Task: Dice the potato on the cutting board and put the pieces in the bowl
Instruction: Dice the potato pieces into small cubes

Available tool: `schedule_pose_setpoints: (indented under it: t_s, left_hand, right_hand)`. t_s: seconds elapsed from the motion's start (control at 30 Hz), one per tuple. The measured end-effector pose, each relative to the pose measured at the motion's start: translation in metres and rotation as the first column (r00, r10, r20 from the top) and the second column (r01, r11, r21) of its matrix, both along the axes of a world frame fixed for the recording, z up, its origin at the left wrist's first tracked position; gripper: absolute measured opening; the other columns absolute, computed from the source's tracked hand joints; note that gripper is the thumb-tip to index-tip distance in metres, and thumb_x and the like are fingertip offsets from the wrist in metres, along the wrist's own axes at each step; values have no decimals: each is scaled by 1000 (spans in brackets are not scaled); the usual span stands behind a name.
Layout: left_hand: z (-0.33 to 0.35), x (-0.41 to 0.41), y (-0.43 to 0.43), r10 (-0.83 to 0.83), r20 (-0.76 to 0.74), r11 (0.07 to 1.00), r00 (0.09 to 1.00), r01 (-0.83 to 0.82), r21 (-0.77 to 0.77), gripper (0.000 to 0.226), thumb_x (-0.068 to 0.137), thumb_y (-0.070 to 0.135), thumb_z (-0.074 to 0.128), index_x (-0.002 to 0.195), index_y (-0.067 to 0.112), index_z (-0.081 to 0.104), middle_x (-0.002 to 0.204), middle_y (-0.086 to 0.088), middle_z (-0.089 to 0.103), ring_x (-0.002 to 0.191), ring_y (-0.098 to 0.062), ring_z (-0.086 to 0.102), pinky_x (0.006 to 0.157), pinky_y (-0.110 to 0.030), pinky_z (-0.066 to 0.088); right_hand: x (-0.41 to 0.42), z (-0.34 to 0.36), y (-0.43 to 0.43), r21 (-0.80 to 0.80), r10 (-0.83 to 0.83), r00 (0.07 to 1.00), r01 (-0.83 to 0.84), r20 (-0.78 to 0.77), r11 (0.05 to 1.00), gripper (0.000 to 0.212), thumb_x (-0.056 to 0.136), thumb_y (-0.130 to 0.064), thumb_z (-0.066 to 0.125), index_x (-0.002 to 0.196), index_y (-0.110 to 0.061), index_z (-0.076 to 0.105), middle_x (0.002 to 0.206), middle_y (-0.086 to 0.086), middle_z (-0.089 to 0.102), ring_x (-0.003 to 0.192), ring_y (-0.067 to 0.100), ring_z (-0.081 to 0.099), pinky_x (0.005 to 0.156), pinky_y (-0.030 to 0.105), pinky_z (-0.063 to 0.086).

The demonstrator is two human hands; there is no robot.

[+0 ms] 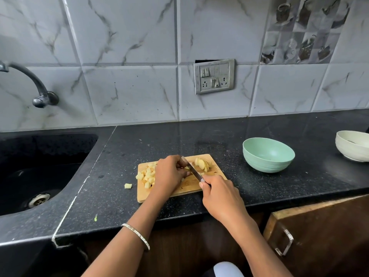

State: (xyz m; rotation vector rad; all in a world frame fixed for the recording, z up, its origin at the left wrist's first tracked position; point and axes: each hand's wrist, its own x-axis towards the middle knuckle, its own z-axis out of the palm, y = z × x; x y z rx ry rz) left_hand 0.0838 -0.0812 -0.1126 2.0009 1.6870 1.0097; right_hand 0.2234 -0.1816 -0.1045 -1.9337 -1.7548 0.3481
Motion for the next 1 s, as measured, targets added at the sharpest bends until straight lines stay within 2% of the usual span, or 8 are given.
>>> schedule_pose_setpoints:
  t_s: [0.23, 0.43, 0.63, 0.8, 1.0]
  left_hand:
    - [2, 3, 5, 30, -92, 999, 995, -27, 25, 18, 75, 20, 83, 91, 19, 75, 94, 2, 74, 91, -15, 67, 77, -24, 48]
    - [3, 0, 10, 15, -89, 1000, 996, -17, -17, 18, 71, 17, 85, 85, 21, 75, 85, 3, 75, 86, -14, 69, 78, -32, 55]
    - [2, -1, 10, 31, -86, 999, 996, -32, -13, 15, 73, 17, 83, 86, 22, 75, 86, 3, 75, 87, -12, 69, 72, -25, 52]
    - [3, -1, 8, 63, -49, 998, 997, -64, -15, 16, 72, 15, 83, 84, 20, 73, 84, 4, 73, 87, -14, 67, 75, -29, 53]
    - [9, -5, 3, 70, -12, 997, 997, -71, -33, 21, 71, 10, 81, 85, 21, 70, 80, 4, 72, 84, -13, 68, 78, -33, 56]
  right_hand:
    - [-7, 1, 6, -14, 1, 999, -2, -35, 1000, 24, 106, -35, 45, 120, -26, 62, 114, 1, 65, 106, 24, 61, 73, 33, 42]
    - [-14, 0, 15, -46, -8, 999, 5, -49, 999, 30, 106, -34, 44, 130, -22, 58, 122, 5, 63, 111, 29, 60, 76, 33, 44]
    - [-22, 1, 21, -95, -1, 1000, 3, 14, 995, 30, 107, -32, 42, 132, -20, 53, 127, 7, 60, 115, 32, 58, 76, 35, 40]
    - [-26, -1, 15, -84, 3, 996, 5, 92, 996, 25, 106, -30, 43, 126, -19, 54, 122, 7, 60, 111, 32, 59, 73, 35, 38]
    - [-23, 1, -8, -10, 0, 992, 1, 128, 1000, 29, 106, -29, 42, 132, -24, 54, 120, 7, 63, 111, 33, 60, 72, 34, 38]
